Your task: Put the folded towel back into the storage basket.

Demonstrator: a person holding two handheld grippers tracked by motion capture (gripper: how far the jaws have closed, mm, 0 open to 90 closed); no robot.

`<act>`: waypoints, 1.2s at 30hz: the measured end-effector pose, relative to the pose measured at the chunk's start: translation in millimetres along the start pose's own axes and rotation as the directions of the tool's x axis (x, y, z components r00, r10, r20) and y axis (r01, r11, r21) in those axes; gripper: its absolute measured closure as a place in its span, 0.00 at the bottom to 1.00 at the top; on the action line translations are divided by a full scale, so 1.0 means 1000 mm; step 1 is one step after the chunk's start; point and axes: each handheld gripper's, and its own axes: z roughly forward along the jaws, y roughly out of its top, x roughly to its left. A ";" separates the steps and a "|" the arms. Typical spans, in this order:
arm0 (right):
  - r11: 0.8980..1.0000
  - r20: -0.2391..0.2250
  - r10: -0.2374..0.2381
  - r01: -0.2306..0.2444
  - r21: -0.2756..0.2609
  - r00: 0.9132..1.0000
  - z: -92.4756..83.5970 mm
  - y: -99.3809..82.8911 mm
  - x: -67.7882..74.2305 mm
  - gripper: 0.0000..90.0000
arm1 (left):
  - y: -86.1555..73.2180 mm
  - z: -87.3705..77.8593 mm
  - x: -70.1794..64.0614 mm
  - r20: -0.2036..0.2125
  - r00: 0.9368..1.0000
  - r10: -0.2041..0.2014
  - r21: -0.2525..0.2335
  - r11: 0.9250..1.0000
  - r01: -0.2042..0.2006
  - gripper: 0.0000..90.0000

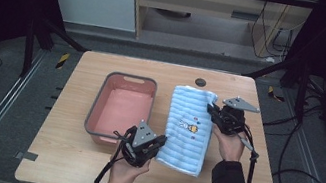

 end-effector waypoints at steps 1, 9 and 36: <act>1.000 0.003 -0.004 0.004 -0.003 1.000 -0.001 0.003 0.001 0.92 | 0.003 -0.002 0.001 -0.002 1.000 0.002 -0.004 1.000 -0.002 0.98; 0.999 0.007 -0.020 0.021 -0.033 1.000 -0.007 0.024 0.009 0.92 | 0.014 -0.014 0.008 -0.014 1.000 0.005 -0.037 0.999 -0.005 0.98; 0.990 -0.023 -0.098 0.095 -0.104 0.995 0.012 0.093 0.060 0.92 | 0.036 -0.062 0.054 -0.110 0.993 -0.031 -0.142 0.990 0.015 0.98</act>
